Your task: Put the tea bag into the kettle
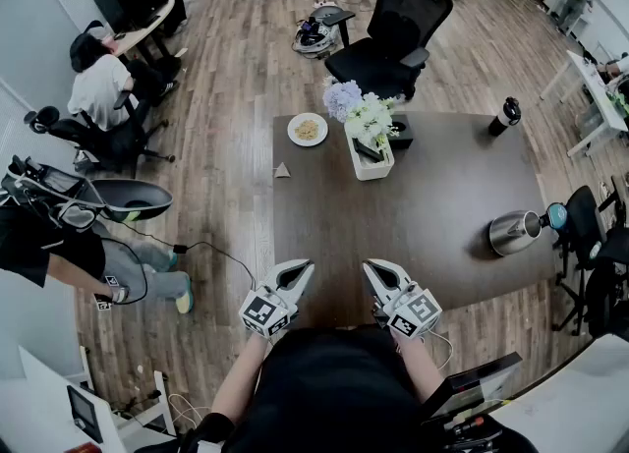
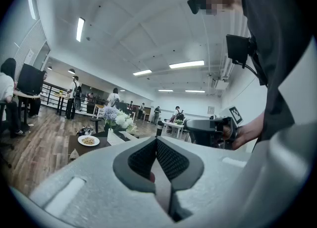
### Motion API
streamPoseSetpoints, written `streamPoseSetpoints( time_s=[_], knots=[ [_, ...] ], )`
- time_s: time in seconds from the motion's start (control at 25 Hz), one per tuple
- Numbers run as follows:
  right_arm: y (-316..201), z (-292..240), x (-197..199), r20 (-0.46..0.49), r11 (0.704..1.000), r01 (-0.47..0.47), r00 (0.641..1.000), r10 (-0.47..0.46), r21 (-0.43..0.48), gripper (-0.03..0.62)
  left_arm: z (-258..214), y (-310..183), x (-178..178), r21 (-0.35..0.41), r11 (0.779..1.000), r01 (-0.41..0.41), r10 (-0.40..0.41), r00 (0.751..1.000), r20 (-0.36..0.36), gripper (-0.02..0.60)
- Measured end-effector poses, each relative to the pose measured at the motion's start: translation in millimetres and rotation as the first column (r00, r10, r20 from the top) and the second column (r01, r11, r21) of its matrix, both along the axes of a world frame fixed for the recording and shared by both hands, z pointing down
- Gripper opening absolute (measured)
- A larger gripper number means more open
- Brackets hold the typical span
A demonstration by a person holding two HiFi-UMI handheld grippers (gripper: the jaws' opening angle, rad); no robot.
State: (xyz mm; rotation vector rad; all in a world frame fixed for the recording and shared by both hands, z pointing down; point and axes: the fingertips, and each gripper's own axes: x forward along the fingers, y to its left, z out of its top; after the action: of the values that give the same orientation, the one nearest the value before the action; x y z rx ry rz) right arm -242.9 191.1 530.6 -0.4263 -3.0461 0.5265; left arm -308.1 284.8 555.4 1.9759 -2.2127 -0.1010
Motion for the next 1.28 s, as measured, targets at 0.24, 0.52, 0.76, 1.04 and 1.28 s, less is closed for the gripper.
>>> streamPoseSetpoints(
  time_s=[0.24, 0.52, 0.76, 1.04, 1.28],
  knots=[
    [6.0, 4.0, 17.5, -0.029, 1.0, -0.013, 0.999, 0.013, 0.01, 0.009, 10.4, -3.9, -3.9, -0.016, 0.999, -0.038, 0.038, 0.999, -0.014, 0.006],
    [11.1, -1.8, 20.4, 0.002, 0.999, -0.028, 1.0, 0.028, 0.019, 0.048, 21.4, -4.8, -30.6, -0.066, 0.998, -0.022, 0.024, 0.999, 0.038, 0.006],
    [5.6, 1.1, 25.0, -0.017, 0.998, -0.059, 0.998, 0.059, 0.007, 0.104, 34.9, -6.1, -57.2, -0.107, 0.994, 0.013, -0.006, 0.998, 0.066, 0.006],
    [-10.5, 15.3, 41.3, -0.063, 0.987, -0.158, 0.986, 0.156, -0.028, 0.104, 59.3, -11.5, -92.4, -0.152, 0.982, 0.109, -0.096, 0.991, 0.091, 0.006],
    [-17.9, 26.3, 59.5, -0.111, 0.971, -0.236, 0.967, 0.231, -0.038, 0.104, 87.8, -20.7, -120.2, -0.216, 0.969, 0.121, -0.101, 0.99, 0.103, 0.006]
  ],
)
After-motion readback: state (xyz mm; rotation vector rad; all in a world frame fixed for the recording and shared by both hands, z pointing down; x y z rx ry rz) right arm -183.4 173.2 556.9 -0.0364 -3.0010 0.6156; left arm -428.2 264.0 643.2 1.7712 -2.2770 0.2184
